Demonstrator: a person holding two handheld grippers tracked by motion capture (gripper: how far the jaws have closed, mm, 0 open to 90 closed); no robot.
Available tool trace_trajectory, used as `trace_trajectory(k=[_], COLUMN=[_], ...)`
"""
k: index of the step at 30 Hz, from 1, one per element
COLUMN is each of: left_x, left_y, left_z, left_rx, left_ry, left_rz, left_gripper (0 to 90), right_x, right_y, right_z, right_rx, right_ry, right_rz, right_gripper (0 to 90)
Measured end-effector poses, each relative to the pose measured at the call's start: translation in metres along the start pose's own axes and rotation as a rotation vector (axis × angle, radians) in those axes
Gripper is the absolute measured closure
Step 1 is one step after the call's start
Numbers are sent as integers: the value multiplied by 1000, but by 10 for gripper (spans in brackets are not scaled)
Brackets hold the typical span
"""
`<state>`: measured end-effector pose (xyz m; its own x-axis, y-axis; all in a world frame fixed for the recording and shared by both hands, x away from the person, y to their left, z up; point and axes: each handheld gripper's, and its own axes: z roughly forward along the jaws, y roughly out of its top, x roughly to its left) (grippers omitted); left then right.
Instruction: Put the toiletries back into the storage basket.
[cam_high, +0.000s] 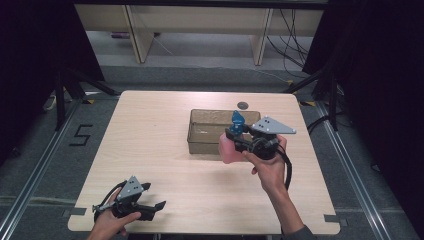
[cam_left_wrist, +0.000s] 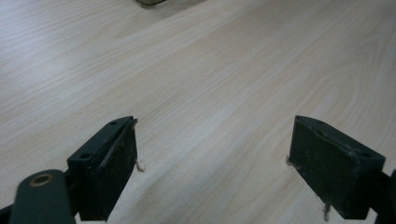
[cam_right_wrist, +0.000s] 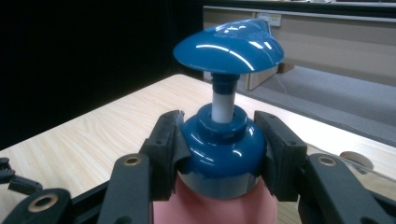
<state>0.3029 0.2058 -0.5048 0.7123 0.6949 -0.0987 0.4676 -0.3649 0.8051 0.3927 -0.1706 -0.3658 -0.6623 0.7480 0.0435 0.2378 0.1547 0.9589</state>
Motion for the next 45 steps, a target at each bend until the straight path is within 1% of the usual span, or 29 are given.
trace_trajectory(k=[3,4,7,9,10,11,12,13,14,17,18,21,22,23,24,27,28,29,30,31,32,36,37,38,39,40,42,44,45], left_x=[0,0,0,1,0,0,0,0,0,0,-1,0,0,0,0,0,1,0,0,0,1,0,1,1,0,1,0,0,0], left_y=[-1,-1,0,0,0,0,0,0,0,0,0,0,0,0,0,0,0,0,0,0,1,0,0,0,0,0,0,0,0], left_z=[1,2,1,0,1,1,0,0,1,1,1,2,1,1,1,2,2,2,2,2,0,2,1,1,1,1,1,2,1], left_rx=[1,-9,-1,6,-6,-2,-1,-2,-5,-3,-1,-11,-4,-4,-5,-3,-6,-9,-12,-12,14,-12,6,2,-3,0,-4,-10,1], left_ry=[6,3,0,5,5,-1,0,1,-3,-6,-5,-1,-5,-5,-4,7,3,-1,1,1,0,1,3,-4,-4,0,-2,6,-3], left_rz=[3,-1,0,4,-5,-4,-2,0,-2,-3,-3,-1,-1,-1,-3,-10,3,-1,-4,-4,11,-4,12,1,-1,1,-9,-5,-1], left_gripper=[147,147,147,147,147,147,147,147,147,147,147,147,147,147,147,147,147,147,147,147,147,147,147,147,147,147,147,147,147], right_x=[-3,-3,-6,-8,-9,-10,-12,-12,-15,-20,-23,-27,-33,-33,-38,-42,-44,-48,-51,-51,-53,-56,-60,-61,-62,-63,-63,-65,-65], right_y=[2,4,6,8,9,10,11,11,13,14,14,14,14,14,14,13,13,12,12,12,11,11,11,12,12,13,13,14,14], right_z=[0,-1,-1,-2,-3,-3,-3,-3,-3,-2,-2,-1,0,0,1,2,3,3,4,4,6,8,9,10,11,11,12,14,14], right_rx=[-6,-5,-12,-13,-8,-7,-4,-4,-19,-19,-16,-11,-16,-16,-17,-9,-6,-7,-5,-5,-4,-4,-8,-5,-6,-10,-11,-8,-14], right_ry=[4,-3,2,-5,-15,-22,-16,-16,-25,-47,-54,-64,-87,-87,-93,-104,-107,-128,-129,-129,-133,-147,-153,-150,-144,-161,-157,-158,-164], right_rz=[-7,-5,6,5,-5,-3,20,20,22,16,32,33,25,25,40,56,54,67,47,47,58,74,52,67,67,56,69,67,77], right_gripper=[536,536,536,536,536,536,536,536,536,536,536,536,536,536,536,536,536,536,536,536,536,536,536,536,536,536,536,536,536])
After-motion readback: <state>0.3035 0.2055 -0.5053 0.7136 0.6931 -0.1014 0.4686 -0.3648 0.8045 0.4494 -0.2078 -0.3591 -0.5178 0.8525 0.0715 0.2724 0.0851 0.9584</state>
